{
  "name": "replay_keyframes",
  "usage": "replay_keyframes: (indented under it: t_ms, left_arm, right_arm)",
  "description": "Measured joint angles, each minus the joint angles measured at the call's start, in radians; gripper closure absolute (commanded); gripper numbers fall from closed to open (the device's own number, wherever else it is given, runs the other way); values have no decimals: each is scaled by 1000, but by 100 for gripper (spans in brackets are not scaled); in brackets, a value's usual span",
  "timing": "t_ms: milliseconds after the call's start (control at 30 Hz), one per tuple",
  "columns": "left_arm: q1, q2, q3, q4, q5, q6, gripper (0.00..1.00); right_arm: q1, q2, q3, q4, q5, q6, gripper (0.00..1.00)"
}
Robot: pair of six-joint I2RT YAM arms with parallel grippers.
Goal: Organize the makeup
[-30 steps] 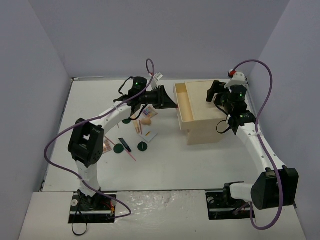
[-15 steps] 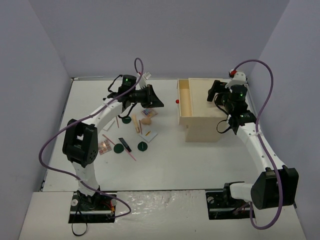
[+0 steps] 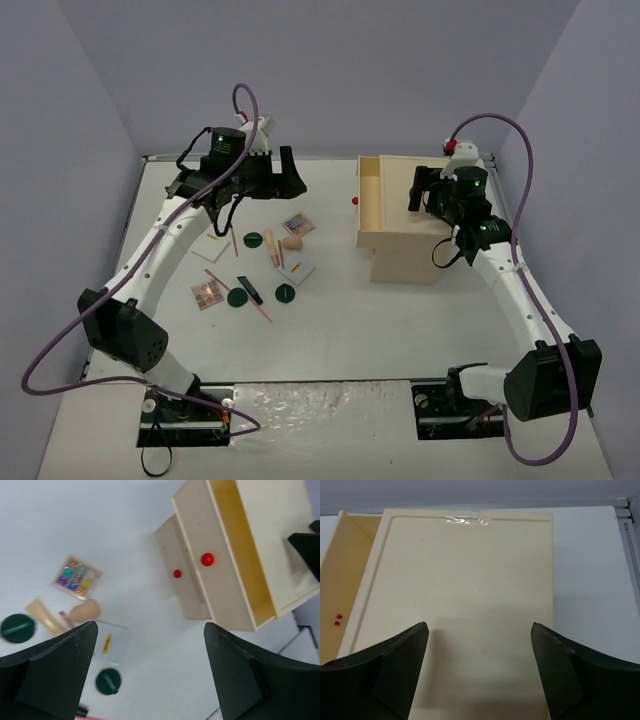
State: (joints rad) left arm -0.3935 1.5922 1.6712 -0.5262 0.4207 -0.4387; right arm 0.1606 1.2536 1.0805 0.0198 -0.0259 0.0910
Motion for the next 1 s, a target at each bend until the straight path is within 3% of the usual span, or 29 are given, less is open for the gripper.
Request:
replay_keyframes:
  t_ms: [200,467,767,1000]
  left_arm:
    - [1,-134,-21,-140,-317,96,8]
    - [18,-354,-236,-180,-636,186,4]
    - [53,-597,-492,-123,-864,200,3]
    - [80,-715,-643,-69,-966,199,3]
  right_arm:
    - [124,5,75,-70,43,-18,23]
    - [364,92,218,-100,162,-34,33]
    - [662,287,336,-105,230,-33,43]
    - [755,565,406,-54,217,4,55]
